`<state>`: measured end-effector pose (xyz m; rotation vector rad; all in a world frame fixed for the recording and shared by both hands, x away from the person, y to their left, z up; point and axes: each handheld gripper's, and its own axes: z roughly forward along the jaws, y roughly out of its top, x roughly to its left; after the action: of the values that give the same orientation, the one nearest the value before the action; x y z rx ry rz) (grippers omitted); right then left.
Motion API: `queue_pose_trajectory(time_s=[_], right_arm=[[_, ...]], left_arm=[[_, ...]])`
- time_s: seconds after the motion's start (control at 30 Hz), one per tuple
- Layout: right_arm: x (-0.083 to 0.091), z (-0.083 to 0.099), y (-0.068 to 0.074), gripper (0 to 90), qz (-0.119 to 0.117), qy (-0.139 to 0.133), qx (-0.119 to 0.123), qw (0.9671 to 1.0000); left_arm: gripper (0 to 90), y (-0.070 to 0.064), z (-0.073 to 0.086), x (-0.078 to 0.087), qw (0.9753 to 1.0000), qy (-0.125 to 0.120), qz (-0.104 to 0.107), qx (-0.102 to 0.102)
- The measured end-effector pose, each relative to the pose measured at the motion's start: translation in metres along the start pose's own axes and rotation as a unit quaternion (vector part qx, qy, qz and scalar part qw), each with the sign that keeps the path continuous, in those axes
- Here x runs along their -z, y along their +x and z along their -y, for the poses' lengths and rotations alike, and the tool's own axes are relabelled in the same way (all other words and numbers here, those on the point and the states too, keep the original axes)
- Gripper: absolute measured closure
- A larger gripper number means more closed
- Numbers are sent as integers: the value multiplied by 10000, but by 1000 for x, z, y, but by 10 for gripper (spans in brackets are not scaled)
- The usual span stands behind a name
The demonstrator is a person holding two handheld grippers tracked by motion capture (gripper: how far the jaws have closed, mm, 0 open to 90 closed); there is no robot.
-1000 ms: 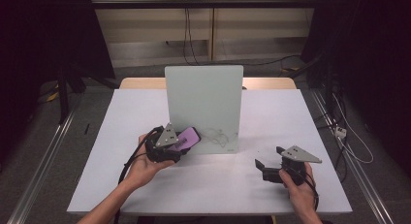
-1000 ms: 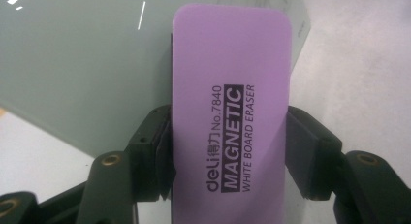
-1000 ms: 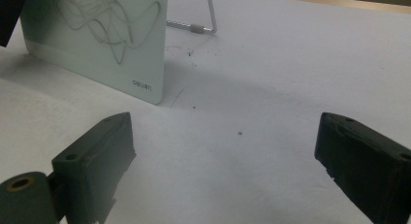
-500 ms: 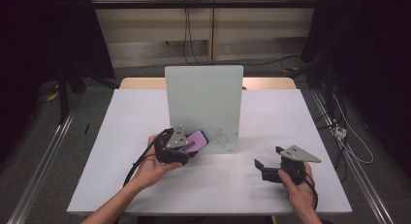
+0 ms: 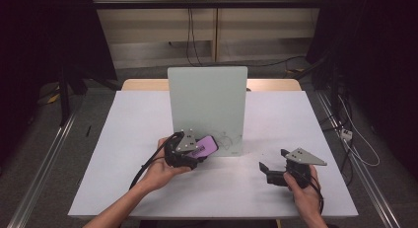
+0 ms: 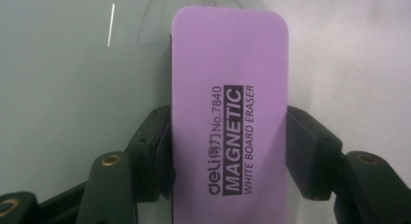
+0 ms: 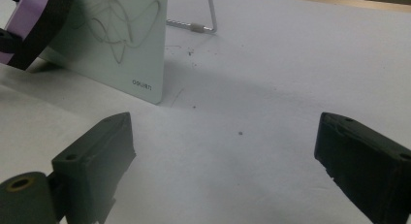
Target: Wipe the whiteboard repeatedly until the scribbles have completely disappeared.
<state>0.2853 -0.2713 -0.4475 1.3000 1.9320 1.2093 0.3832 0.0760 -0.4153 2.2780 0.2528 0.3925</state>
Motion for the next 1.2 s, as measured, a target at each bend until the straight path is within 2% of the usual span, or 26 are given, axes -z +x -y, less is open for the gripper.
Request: queue_pose_trajectory(time_s=[0.2,0.37,0.47,0.53,0.67,0.73,0.87,1.03,1.1,1.2], right_arm=[[0,0,0,73,13,2,-9,10000],[1,0,-1,72,21,-3,-9,10000],[0,0,-1,73,12,2,-14,10000],[0,0,0,73,10,0,-4,10000],[0,0,0,73,4,2,-5,10000],[0,0,-1,73,5,-2,-5,10000],[0,0,0,73,5,-5,6,10000],[0,0,0,73,-8,-2,4,10000],[0,0,0,72,-12,-3,13,10000],[0,0,0,73,-10,-7,5,10000]], left_arm=[[405,9,-11,9,9999,-108,-104,-14],[406,26,-23,25,9983,-506,-217,182],[406,31,-29,32,9973,-618,-354,179],[405,32,-30,32,9970,-656,-351,231],[405,27,-30,28,9978,-517,-409,77],[405,25,-29,25,9980,-504,-375,72],[406,17,-29,17,9989,-305,-351,-109],[406,13,-29,8,9996,-253,-148,-18],[406,8,-30,3,9996,-160,-187,-104],[406,4,-31,-3,9998,-109,-123,-146]])
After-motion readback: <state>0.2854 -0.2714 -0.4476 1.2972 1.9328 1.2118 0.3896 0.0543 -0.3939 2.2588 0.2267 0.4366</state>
